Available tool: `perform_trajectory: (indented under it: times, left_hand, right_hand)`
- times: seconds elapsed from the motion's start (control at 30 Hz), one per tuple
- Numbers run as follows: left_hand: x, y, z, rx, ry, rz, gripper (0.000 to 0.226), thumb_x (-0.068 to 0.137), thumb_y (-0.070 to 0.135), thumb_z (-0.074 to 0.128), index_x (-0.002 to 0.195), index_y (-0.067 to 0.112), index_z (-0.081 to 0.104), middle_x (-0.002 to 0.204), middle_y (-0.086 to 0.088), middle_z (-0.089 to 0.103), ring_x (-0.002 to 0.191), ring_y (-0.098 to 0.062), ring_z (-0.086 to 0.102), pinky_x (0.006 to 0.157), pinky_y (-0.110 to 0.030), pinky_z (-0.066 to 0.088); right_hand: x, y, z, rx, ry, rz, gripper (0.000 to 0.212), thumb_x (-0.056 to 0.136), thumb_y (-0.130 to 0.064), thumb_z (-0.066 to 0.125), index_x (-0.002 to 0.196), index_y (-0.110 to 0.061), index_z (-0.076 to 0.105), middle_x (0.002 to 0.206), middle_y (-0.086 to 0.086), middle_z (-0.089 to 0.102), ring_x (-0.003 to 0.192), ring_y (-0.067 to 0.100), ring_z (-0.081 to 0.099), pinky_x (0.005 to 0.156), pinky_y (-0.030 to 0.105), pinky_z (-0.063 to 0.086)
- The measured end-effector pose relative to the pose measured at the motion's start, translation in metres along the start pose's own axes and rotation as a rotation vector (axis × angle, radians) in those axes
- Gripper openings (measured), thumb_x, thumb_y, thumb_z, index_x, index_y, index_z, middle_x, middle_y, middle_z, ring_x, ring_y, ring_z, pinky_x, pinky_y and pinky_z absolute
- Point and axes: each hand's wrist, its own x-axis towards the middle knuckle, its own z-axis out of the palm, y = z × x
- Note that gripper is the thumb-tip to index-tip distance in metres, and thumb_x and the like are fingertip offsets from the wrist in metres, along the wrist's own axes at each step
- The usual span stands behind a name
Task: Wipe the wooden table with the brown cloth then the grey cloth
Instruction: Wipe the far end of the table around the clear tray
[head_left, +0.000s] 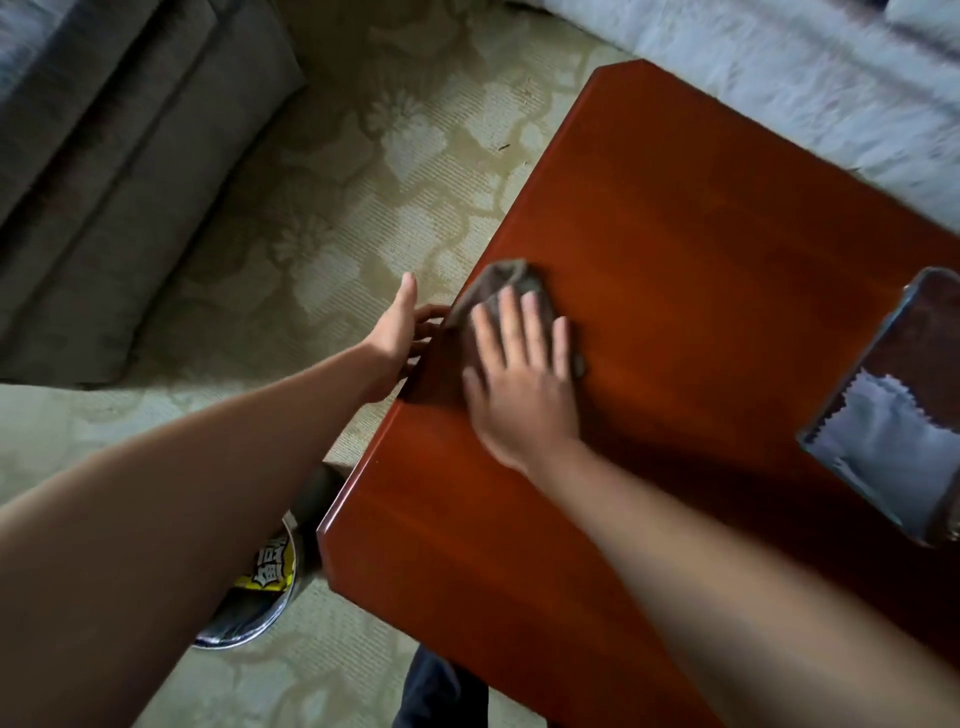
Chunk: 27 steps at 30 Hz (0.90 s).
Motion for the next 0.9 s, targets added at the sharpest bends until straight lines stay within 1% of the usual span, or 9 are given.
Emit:
perform_trajectory:
  times: [0.1,0.2,0.3,0.37,0.43,0.53,0.7,0.8,0.9]
  left_hand:
    - [-0.008,-0.016,-0.011,-0.046,-0.058,-0.059,0.082,0.101,0.076,0.013,0.117,0.021,0.071,0.105,-0.005,0.076,0.093,-0.022,0.069,0.085,-0.033,0.051]
    - [-0.014,-0.017,-0.010,0.034,-0.079,-0.067,0.075,0.102,0.074,0.010,0.115,0.030,0.070,0.121,0.001,0.072,0.108,-0.019,0.063,0.099,-0.036,0.046]
    - [-0.021,-0.010,-0.003,0.145,-0.051,-0.036,0.076,0.102,0.074,0.009,0.120,0.031,0.069,0.121,0.004,0.073,0.109,-0.014,0.067,0.090,-0.029,0.050]
    - [-0.021,-0.013,0.003,0.173,-0.028,-0.032,0.088,0.094,0.084,0.013,0.132,0.027,0.068,0.131,-0.002,0.071,0.117,-0.019,0.069,0.099,-0.034,0.053]
    - [-0.023,-0.016,0.013,0.209,0.051,-0.014,0.098,0.085,0.091,0.016,0.148,0.028,0.058,0.152,-0.003,0.058,0.138,-0.024,0.055,0.121,-0.044,0.037]
    - [-0.025,-0.019,0.027,0.299,0.239,0.071,0.090,0.098,0.079,0.016,0.155,0.018,0.048,0.160,-0.010,0.046,0.149,-0.030,0.041,0.126,-0.043,0.026]
    - [-0.029,-0.019,0.035,0.422,0.349,0.067,0.089,0.103,0.071,0.013,0.147,0.005,0.054,0.152,-0.022,0.052,0.141,-0.036,0.049,0.117,-0.041,0.034]
    - [-0.032,-0.021,0.037,0.496,0.387,0.092,0.088,0.104,0.069,0.012,0.145,0.005,0.055,0.148,-0.024,0.055,0.137,-0.038,0.051,0.114,-0.043,0.036]
    - [-0.030,-0.022,0.038,0.562,0.434,0.101,0.087,0.104,0.068,0.011,0.145,0.005,0.055,0.147,-0.026,0.055,0.136,-0.040,0.052,0.113,-0.046,0.036]
  right_hand:
    - [-0.048,-0.045,0.014,0.036,-0.075,-0.190,0.069,0.104,-0.048,0.036,0.166,-0.022,0.022,0.176,0.010,0.008,0.162,0.030,-0.004,0.128,0.059,0.003]
    - [-0.095,-0.069,0.030,0.008,-0.141,-0.333,0.068,0.105,-0.047,0.037,0.167,-0.026,0.018,0.176,0.006,0.005,0.162,0.028,-0.006,0.128,0.058,0.001]
    - [-0.133,-0.078,0.044,-0.044,-0.169,-0.461,0.068,0.106,-0.048,0.038,0.167,-0.028,0.017,0.176,0.004,0.001,0.162,0.026,-0.008,0.128,0.055,-0.002]
    - [-0.150,-0.079,0.048,-0.079,-0.193,-0.546,0.067,0.105,-0.050,0.038,0.166,-0.031,0.019,0.176,0.002,0.004,0.162,0.025,-0.006,0.128,0.054,-0.002]
    - [-0.152,-0.072,0.047,-0.087,-0.198,-0.611,0.065,0.105,-0.050,0.038,0.166,-0.034,0.021,0.176,-0.001,0.005,0.162,0.022,-0.004,0.129,0.052,-0.003]
    - [-0.133,-0.043,0.039,-0.097,-0.201,-0.668,0.064,0.105,-0.052,0.036,0.165,-0.034,0.020,0.176,-0.003,0.004,0.162,0.019,-0.004,0.129,0.049,-0.003]
    - [-0.080,0.042,0.007,-0.024,-0.107,-0.363,0.063,0.104,-0.052,0.041,0.163,-0.032,0.031,0.175,0.001,0.018,0.162,0.023,0.009,0.130,0.051,0.007]
    - [-0.040,0.097,-0.010,-0.092,-0.062,-0.087,0.066,0.104,-0.054,0.034,0.166,-0.033,0.024,0.175,0.001,0.013,0.162,0.023,0.006,0.129,0.054,0.011]
    - [-0.011,0.137,-0.030,-0.090,-0.076,0.158,0.069,0.104,-0.056,0.019,0.168,-0.031,0.012,0.176,0.002,0.002,0.162,0.024,-0.003,0.130,0.054,0.003]
